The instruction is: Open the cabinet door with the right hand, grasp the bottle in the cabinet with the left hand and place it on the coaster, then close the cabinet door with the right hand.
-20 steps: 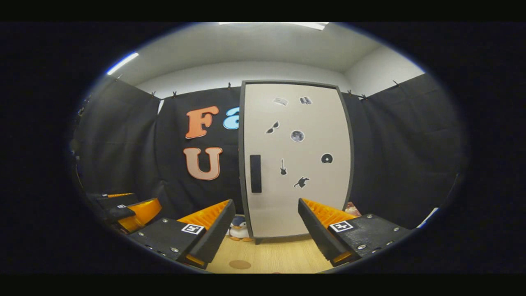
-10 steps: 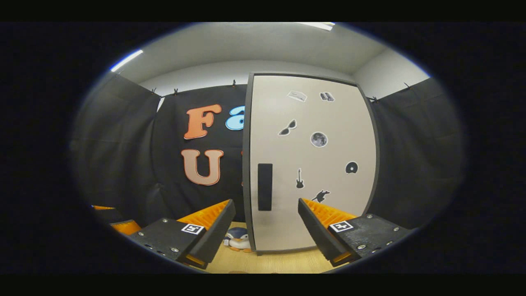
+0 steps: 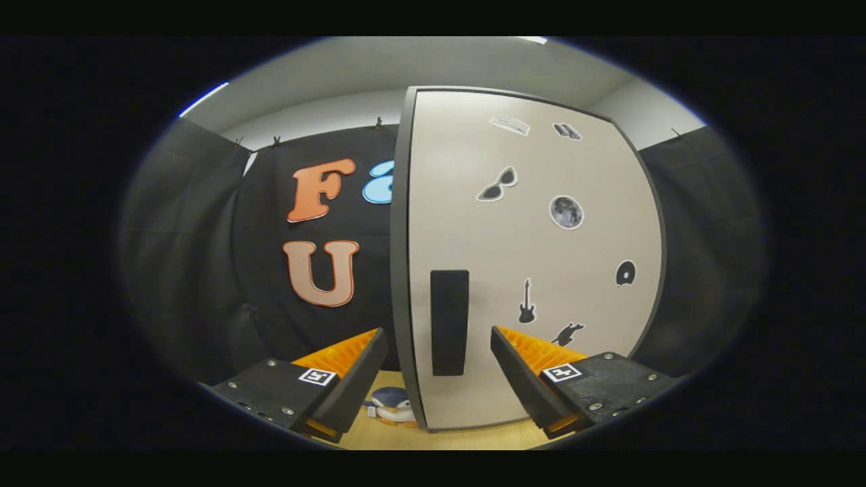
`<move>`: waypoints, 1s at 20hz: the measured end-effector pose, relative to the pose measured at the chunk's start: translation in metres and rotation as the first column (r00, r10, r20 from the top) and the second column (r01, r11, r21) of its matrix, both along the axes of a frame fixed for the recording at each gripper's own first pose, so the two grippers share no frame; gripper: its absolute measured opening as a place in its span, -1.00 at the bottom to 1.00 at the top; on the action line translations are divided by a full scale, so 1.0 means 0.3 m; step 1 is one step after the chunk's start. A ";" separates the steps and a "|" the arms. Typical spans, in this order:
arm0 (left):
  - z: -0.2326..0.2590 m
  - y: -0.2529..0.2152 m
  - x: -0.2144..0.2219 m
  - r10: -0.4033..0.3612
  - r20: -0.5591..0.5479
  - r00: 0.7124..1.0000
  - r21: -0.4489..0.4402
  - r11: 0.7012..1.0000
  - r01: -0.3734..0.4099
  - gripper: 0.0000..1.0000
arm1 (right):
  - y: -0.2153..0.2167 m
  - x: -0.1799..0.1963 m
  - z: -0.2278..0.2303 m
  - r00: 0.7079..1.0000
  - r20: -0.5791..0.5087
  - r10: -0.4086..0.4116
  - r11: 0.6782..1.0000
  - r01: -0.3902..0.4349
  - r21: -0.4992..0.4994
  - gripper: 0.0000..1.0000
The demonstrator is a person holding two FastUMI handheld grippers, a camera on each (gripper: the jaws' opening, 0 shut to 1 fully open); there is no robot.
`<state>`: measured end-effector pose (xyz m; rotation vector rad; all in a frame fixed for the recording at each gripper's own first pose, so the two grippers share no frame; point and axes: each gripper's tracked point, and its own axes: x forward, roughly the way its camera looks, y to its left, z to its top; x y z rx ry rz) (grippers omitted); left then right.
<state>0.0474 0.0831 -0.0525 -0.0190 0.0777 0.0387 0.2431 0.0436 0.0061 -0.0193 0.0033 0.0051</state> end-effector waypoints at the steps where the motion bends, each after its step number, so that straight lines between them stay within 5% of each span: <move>1: -0.004 0.015 0.004 0.005 -0.003 1.000 -0.001 1.000 -0.005 0.86 | -0.018 0.027 -0.006 1.000 -0.001 -0.017 1.000 0.017 0.015 0.91; 9: -0.039 0.068 0.025 0.018 -0.025 1.000 0.001 1.000 -0.018 0.87 | -0.042 0.112 -0.032 0.999 -0.032 -0.015 0.999 0.017 0.047 0.72; 13: -0.043 0.067 0.007 0.018 -0.027 0.999 0.001 1.000 -0.018 0.87 | -0.021 0.122 -0.047 0.999 -0.046 0.021 0.998 -0.018 0.067 0.19; 14: -0.048 0.066 0.005 0.018 -0.028 0.999 0.002 1.000 -0.018 0.86 | -0.019 0.120 -0.050 0.999 -0.045 0.017 0.998 -0.014 0.067 -0.17; 20: -0.037 0.042 -0.005 0.016 -0.029 0.999 0.009 1.000 -0.015 0.93 | -0.017 0.085 -0.040 0.998 -0.036 0.060 0.996 -0.058 0.070 -0.38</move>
